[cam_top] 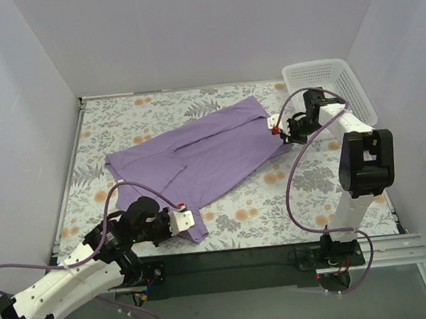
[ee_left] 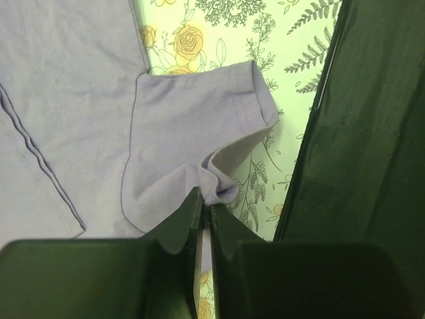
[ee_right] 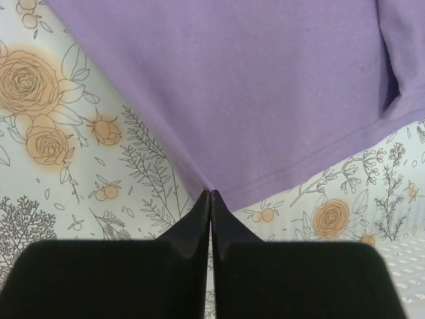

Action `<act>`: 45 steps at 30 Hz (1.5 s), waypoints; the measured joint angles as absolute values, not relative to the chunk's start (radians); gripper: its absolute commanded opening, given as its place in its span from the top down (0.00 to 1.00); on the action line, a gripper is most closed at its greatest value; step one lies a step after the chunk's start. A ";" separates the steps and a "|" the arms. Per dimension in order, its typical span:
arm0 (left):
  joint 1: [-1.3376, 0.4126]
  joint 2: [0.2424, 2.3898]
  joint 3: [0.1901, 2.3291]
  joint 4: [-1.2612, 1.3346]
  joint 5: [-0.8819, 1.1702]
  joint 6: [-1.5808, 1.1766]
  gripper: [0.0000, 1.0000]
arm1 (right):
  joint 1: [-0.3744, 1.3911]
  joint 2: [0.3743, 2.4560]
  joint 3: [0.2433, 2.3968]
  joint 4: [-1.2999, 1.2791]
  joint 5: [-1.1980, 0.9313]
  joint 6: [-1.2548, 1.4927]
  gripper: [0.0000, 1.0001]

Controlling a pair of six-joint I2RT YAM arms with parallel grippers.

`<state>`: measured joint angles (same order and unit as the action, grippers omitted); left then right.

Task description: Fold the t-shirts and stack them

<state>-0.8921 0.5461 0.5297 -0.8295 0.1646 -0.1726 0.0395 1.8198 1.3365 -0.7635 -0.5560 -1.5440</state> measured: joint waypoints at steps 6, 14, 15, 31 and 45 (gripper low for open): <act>-0.892 0.516 0.530 -0.813 0.141 -0.173 1.00 | 0.043 1.849 1.381 -0.764 -0.565 -1.488 0.99; -0.892 0.441 0.533 -0.720 0.090 -0.177 1.00 | 0.053 1.887 1.451 -0.767 -0.565 -1.420 0.99; -0.892 0.439 0.533 -0.715 0.085 -0.177 1.00 | 0.055 1.892 1.457 -0.767 -0.564 -1.414 0.99; -0.892 0.291 0.532 -0.632 -0.043 -0.207 1.00 | 0.092 1.927 1.478 -0.768 -0.547 -1.364 0.99; -0.892 0.315 0.530 -0.469 -0.253 -0.312 1.00 | 0.104 1.978 1.534 -0.777 -0.522 -1.313 0.99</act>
<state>-0.8921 0.3145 0.5297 -0.4686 -0.2531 -0.3119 0.1040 1.9778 1.5337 -0.7769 -0.5217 -1.3132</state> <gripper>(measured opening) 0.032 0.020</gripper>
